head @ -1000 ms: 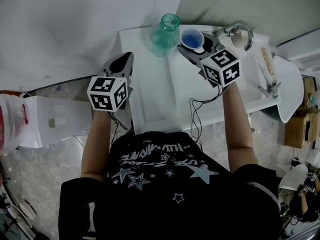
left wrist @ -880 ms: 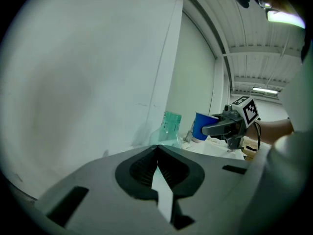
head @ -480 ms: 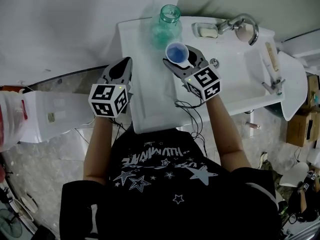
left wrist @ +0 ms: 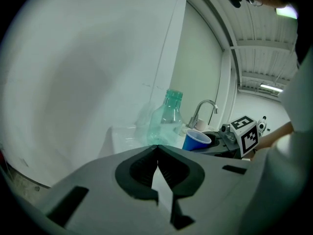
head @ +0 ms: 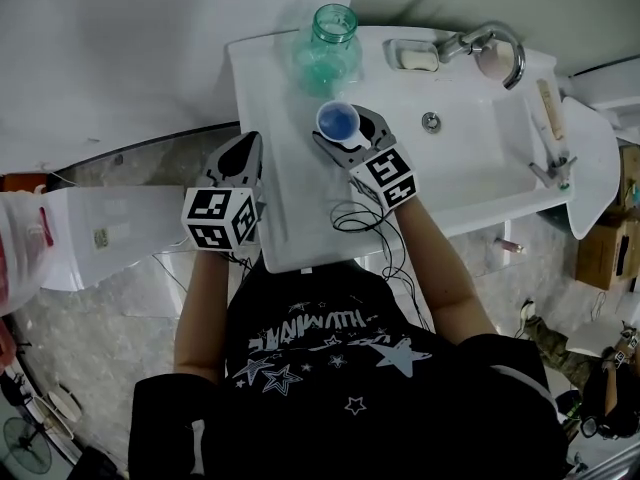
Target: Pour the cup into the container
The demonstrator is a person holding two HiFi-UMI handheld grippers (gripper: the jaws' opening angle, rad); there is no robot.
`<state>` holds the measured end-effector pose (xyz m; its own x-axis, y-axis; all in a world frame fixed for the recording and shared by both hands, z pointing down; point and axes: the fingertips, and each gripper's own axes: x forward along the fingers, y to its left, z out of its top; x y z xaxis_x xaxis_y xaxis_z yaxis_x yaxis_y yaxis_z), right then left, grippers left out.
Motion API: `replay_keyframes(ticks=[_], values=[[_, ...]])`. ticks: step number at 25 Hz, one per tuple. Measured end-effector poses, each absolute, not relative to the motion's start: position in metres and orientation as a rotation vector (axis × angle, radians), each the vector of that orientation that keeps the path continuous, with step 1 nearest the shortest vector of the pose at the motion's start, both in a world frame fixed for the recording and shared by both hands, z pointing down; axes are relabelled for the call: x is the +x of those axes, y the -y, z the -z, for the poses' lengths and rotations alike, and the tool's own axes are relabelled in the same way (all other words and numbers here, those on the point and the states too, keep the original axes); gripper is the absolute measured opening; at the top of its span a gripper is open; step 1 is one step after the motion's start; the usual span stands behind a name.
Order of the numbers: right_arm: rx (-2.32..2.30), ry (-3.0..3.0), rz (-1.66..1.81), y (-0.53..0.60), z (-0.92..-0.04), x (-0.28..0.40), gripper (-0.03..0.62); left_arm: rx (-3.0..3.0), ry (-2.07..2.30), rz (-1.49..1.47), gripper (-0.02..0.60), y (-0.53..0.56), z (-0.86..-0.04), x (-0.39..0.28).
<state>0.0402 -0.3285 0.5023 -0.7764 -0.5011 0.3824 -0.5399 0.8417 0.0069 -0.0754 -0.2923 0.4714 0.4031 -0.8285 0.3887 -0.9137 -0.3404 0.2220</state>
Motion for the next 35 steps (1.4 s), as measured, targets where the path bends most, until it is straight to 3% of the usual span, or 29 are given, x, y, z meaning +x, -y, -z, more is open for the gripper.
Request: replay_keyframes(ticks=[22,35], values=[[0.713,2.609,-0.167,0.335,-0.559,0.036,0.28,2.203,1.487,-0.321,0.011,0.279,-0.502,-0.062],[0.694,2.619,-0.227,0.319,-0.556,0.046,0.376,2.174,1.551,-0.322,0.011,0.258,-0.494,-0.06]])
